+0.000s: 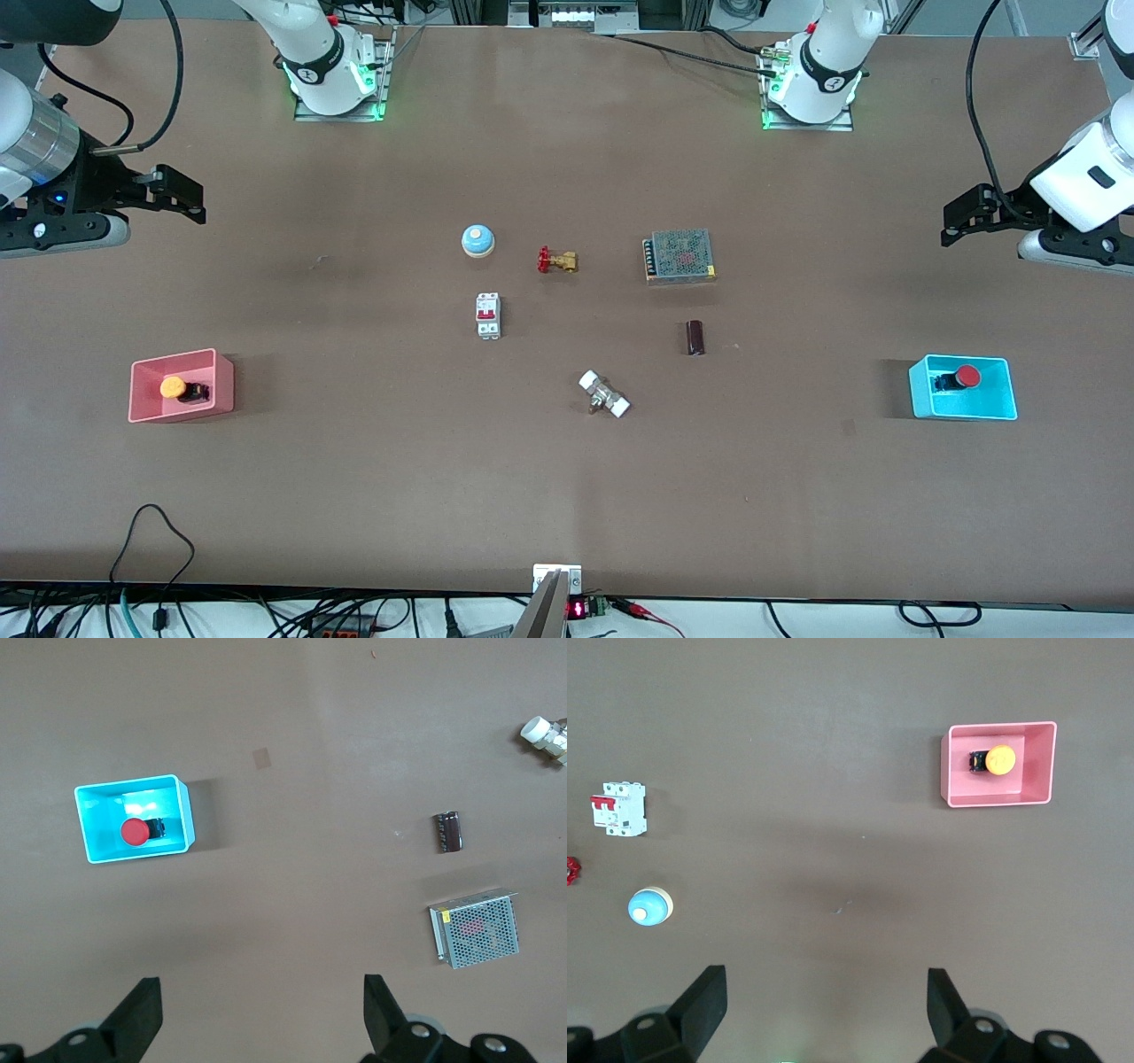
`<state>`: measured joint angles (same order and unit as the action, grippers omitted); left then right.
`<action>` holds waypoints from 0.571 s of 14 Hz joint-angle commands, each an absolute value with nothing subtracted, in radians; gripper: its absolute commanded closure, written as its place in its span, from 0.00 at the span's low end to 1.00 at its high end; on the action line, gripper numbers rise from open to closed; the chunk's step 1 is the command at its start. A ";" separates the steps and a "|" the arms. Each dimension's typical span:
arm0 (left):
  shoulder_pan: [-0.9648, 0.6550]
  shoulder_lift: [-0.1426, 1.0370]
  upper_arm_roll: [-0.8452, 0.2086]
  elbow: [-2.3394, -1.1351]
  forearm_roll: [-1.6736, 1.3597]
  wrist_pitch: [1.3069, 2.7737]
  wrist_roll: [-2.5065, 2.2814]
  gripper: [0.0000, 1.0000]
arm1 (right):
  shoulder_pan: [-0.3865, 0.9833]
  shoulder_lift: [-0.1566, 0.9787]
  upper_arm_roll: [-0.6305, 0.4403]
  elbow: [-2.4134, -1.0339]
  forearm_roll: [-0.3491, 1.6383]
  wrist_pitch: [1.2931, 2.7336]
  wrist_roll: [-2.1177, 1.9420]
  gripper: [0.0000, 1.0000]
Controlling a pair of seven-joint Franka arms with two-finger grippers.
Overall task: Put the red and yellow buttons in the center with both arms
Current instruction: 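Move the right gripper over the pink box while the left gripper reaches the cyan box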
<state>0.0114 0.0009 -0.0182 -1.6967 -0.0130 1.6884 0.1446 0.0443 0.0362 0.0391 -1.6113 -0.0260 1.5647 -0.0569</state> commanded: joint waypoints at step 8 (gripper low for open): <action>-0.005 0.031 -0.021 -1.664 0.006 1.652 0.110 0.00 | 0.032 0.110 0.031 -1.601 -0.035 1.574 -0.052 0.00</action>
<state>0.0018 0.0031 -0.0197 -1.6958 -0.0130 1.6824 0.1237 0.0423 0.0631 0.0343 -1.6126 -0.0260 1.5659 -0.0557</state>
